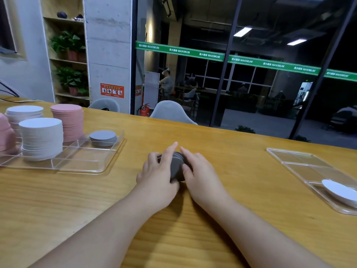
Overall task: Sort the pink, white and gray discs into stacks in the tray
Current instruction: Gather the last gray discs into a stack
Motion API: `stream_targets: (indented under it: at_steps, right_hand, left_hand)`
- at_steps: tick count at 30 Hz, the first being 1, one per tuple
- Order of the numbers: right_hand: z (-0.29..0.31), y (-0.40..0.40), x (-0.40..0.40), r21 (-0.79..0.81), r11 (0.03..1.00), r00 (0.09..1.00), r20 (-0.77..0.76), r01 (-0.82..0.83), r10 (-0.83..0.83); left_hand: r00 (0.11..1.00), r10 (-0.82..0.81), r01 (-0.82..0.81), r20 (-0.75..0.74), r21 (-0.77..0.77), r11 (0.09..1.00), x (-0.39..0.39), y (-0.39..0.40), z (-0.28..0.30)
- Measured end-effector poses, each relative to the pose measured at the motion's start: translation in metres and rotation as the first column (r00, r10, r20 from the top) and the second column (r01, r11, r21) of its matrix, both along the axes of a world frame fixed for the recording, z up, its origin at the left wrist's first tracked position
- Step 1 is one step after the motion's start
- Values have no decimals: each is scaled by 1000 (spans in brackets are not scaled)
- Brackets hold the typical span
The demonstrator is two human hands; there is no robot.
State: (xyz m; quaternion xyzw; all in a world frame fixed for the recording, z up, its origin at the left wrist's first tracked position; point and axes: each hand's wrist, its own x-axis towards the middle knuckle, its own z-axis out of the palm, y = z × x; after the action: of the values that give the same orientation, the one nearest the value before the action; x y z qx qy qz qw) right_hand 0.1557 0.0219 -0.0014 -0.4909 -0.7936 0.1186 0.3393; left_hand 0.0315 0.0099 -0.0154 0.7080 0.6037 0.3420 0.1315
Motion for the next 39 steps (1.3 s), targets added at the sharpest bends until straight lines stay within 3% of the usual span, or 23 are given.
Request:
stream_targets:
  at_steps: [2, 5, 11, 14, 18, 26, 33, 39]
  right_hand:
    - [-2, 2, 3, -32, 999, 999, 10, 42, -42]
    - [-5, 4, 6, -119, 991, 990, -121, 55, -69]
    - [-1, 0, 0, -264, 949, 857, -516, -170, 10]
    - [-2, -1, -1, -241, 940, 873, -476, -242, 103]
    - [-4, 0, -1, -168, 974, 946, -312, -150, 92]
    - [-9, 3, -2, -132, 991, 908, -417, -13, -43]
    - [-10, 1, 2, -171, 981, 906, -423, -93, 12]
    - [-7, 0, 2, -192, 963, 886, -457, -188, 82]
  left_hand:
    - [999, -24, 25, 24, -8, 1000, -2, 0, -2]
    - [997, -40, 40, 64, 4, 999, -4, 2, -5]
    - [991, -21, 14, 132, 50, 999, -7, 6, -7]
    - [989, -51, 41, 139, 78, 996, -8, 6, -7]
    - [984, -71, 63, 164, 53, 997, -9, 5, -5]
    - [987, -72, 54, 143, 125, 991, -9, 6, -6]
    - [1000, -8, 9, -19, 87, 996, -6, -1, 7]
    - [999, -37, 36, 19, 72, 997, -11, -5, 11]
